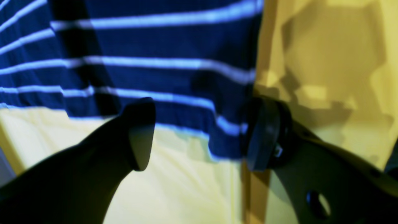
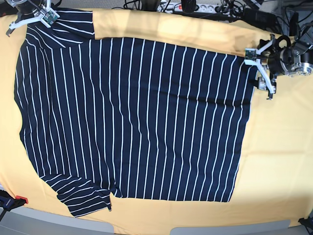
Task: Fold the T-shirt properly
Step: 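Drag the grasped shirt edges outward to flatten the shirt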
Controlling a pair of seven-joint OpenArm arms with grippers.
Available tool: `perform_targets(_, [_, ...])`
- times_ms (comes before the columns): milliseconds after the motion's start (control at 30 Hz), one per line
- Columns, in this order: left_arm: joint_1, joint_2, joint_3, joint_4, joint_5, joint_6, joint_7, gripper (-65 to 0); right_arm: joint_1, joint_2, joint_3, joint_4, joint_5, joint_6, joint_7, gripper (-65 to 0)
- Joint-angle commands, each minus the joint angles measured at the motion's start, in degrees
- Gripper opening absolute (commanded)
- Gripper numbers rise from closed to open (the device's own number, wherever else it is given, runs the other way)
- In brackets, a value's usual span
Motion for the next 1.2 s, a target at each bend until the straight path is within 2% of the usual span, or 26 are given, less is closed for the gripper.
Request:
perform_targets(0, [-1.22,-1.05,-0.46,1.18,-1.22,1.36,-1.81,-22.0,-0.66,0.50,0.35,0.81,-0.24,-0.72,0.44,-65.0])
perform_targets(200, [-2.51,-0.94,-0.46,1.16,-1.27,3.48,-1.36,-22.0,-0.66,0.52,0.35,0.81,-0.24,-0.74,0.42,-65.0])
perform_targets(367, [-2.54,-0.96,-0.46,1.11,-1.64,-0.48,-1.36,-22.0,-0.63,0.50,0.35,0.81,-0.26,-0.72,0.42,-65.0])
perform_targets(567, [-2.54,-0.96,-0.46,1.11,-0.13,2.64,-1.05,-22.0,-0.66,0.50,0.35,0.81,-0.26,-0.72,0.42,-65.0])
perform_targets(633, [-2.54,-0.96,-0.48,1.11,-0.11,2.71,0.31,-22.0,-0.66,0.50,0.35,0.81,-0.26,-0.72,0.42,-65.0])
perform_targets(733, [-2.54,-0.96,-0.48,1.14,-0.15,4.83,2.91,-22.0,-0.63,0.50,0.35,0.81,-0.26,-0.72,0.42,-65.0])
perform_targets(967, [-2.56,-0.96,-0.48,1.11,-0.11,4.79,3.17,-22.0,-0.63,0.50,0.35,0.81,-0.28,-0.72,0.39,-65.0])
perform_targets(1167, [-3.65,-0.96,-0.48,1.11,1.38,6.73,4.46,-22.0,-0.66,0.50,0.35,0.81,-0.26,-0.72,0.39,-65.0])
